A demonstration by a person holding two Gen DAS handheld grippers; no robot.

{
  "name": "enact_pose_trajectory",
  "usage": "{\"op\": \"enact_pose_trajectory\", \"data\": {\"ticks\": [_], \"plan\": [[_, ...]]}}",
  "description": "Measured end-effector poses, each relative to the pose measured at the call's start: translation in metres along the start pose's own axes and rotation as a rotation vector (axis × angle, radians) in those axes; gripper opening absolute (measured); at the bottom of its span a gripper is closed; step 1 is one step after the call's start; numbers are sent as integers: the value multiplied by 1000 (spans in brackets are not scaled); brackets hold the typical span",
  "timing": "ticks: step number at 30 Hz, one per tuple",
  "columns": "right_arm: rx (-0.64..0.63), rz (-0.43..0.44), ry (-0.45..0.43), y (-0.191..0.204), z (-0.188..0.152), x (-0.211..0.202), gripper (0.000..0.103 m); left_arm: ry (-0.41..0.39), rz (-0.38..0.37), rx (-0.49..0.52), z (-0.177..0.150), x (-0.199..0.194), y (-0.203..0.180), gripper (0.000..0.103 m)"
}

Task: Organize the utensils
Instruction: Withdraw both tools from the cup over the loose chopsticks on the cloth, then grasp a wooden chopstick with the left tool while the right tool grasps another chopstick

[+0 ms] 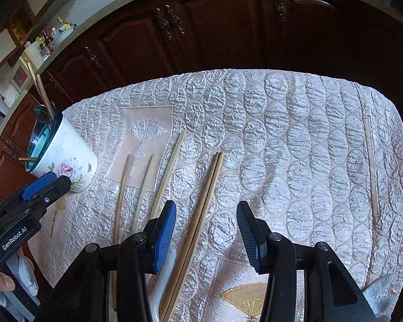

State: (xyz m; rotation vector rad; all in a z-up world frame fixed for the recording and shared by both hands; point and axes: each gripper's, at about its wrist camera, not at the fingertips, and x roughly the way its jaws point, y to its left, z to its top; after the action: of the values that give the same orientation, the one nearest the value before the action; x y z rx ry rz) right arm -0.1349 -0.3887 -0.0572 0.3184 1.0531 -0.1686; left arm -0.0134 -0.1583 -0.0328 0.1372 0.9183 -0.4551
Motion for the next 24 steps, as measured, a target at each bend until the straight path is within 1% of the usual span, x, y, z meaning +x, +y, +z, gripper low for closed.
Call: {"op": "enact_pose_trajectory", "data": {"ticks": [2, 5, 9, 13, 14, 17, 20, 22, 24], "plan": [[3, 3, 6, -1, 0, 3, 46, 4, 0, 1, 1, 4, -1, 52], [6, 15, 18, -4, 1, 9, 39, 19, 0, 1, 2, 13, -3, 52], [5, 21, 37, -7, 4, 23, 33, 44, -2, -12, 4, 29, -1, 52], [36, 53, 70, -10, 11, 43, 29, 78, -9, -27, 4, 47, -1, 52], [44, 57, 76, -10, 12, 48, 27, 86, -10, -30, 4, 51, -2, 52], [70, 84, 102, -13, 16, 66, 14, 103, 4, -29, 4, 65, -5, 52], [105, 134, 104, -18, 20, 74, 8, 124, 1, -40, 6, 78, -7, 51], [113, 141, 100, -16, 25, 76, 6, 138, -6, -48, 6, 85, -7, 42], [117, 152, 104, -20, 23, 70, 6, 160, -22, -51, 5, 90, -7, 14]]}}
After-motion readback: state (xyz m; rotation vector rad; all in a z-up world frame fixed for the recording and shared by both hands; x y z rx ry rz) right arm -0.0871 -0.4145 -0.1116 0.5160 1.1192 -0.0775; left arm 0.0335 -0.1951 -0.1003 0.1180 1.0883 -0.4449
